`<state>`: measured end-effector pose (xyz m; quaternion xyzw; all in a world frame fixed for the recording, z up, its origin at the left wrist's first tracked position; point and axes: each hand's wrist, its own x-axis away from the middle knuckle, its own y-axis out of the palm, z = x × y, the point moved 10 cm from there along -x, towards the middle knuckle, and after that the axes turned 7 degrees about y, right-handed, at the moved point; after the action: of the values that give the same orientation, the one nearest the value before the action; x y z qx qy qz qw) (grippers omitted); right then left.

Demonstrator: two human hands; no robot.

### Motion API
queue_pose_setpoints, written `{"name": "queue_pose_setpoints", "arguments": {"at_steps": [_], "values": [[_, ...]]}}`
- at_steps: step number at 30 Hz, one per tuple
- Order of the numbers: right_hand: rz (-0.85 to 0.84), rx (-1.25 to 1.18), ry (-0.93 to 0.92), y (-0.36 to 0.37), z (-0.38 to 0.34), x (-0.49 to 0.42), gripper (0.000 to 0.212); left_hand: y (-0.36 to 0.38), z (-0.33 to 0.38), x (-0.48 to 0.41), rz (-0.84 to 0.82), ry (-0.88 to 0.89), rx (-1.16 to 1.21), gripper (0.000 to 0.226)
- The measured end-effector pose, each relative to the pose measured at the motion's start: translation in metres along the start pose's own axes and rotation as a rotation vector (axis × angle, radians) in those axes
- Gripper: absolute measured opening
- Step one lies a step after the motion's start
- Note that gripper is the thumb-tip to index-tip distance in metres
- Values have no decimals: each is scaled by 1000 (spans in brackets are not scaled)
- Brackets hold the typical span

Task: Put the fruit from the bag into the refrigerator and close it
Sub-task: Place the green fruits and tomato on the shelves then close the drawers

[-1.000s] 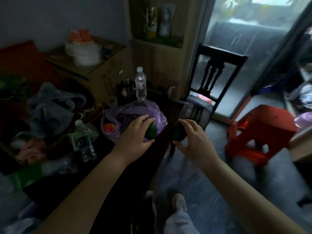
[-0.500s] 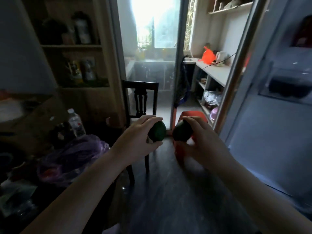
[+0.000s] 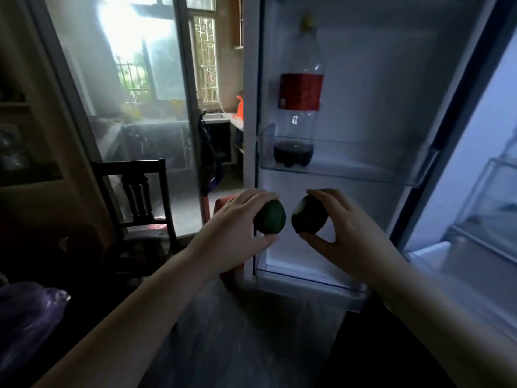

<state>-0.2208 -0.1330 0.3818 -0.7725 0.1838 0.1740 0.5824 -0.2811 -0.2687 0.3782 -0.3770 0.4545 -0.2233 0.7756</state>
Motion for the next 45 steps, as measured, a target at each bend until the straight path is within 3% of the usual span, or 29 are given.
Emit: {"name": "queue_pose_setpoints", "arguments": {"at_steps": [14, 27, 35, 45], "values": [[76, 131, 166, -69, 77, 63, 71, 67, 80, -54, -110, 219, 124, 66], [151, 261, 523, -95, 132, 143, 68, 156, 140, -81, -264, 500, 324, 67], [207, 375, 704, -153, 148, 226, 63, 183, 233, -83, -307, 665, 500, 67], [300, 489, 833, -265, 179, 351, 60, 212, 409, -83, -288, 869, 594, 66]]}}
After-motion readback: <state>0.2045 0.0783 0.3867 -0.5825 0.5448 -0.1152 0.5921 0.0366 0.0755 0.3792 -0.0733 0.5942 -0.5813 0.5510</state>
